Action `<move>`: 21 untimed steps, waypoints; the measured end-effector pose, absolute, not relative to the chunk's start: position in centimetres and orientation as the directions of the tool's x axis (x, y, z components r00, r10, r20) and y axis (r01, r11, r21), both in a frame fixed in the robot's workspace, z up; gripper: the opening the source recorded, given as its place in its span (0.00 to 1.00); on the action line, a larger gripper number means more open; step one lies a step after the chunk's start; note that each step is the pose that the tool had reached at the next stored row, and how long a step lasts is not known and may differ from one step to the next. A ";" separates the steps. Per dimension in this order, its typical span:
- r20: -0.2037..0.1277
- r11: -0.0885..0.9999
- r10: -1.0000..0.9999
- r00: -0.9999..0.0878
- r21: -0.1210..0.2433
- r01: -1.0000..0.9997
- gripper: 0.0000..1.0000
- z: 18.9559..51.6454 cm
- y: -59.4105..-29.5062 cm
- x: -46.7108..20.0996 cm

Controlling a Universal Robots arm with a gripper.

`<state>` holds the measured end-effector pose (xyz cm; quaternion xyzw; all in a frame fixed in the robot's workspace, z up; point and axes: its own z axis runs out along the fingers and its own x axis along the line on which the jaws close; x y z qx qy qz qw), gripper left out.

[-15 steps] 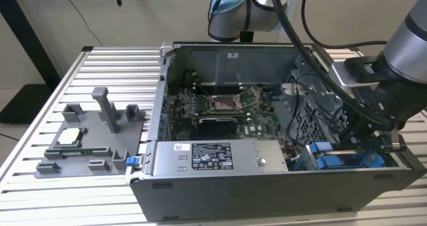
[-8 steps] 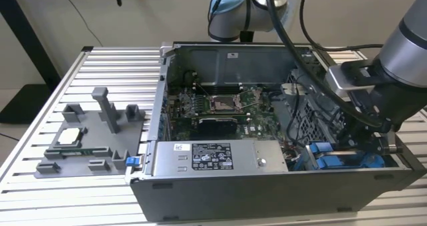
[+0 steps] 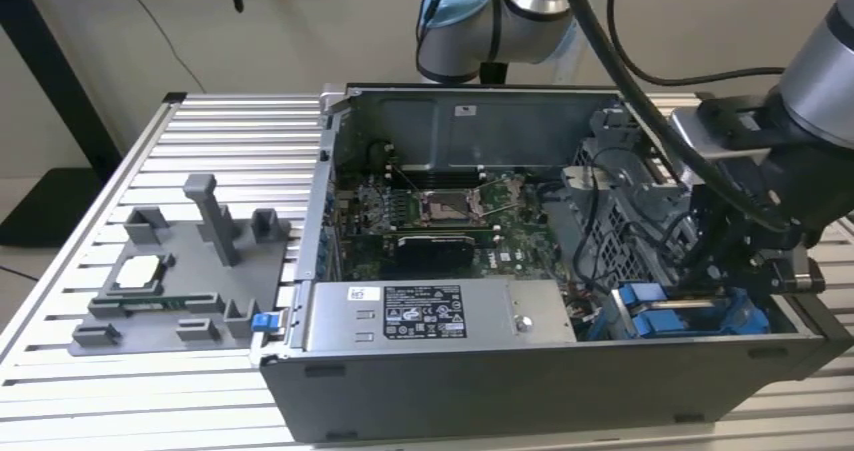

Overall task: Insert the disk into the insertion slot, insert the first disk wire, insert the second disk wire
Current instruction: 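Insert the second disk wire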

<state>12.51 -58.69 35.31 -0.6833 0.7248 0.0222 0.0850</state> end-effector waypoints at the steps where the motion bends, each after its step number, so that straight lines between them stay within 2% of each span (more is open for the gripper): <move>1: -0.154 0.065 -0.987 -0.052 -0.084 -0.994 1.00 35.7 -58.7 12.5; 12: -0.162 0.066 -0.985 -0.052 -0.083 -0.994 1.00 39.3 -58.7 12.5; 21: -0.161 0.066 -0.986 -0.052 -0.083 -0.994 1.00 39.7 -58.7 12.5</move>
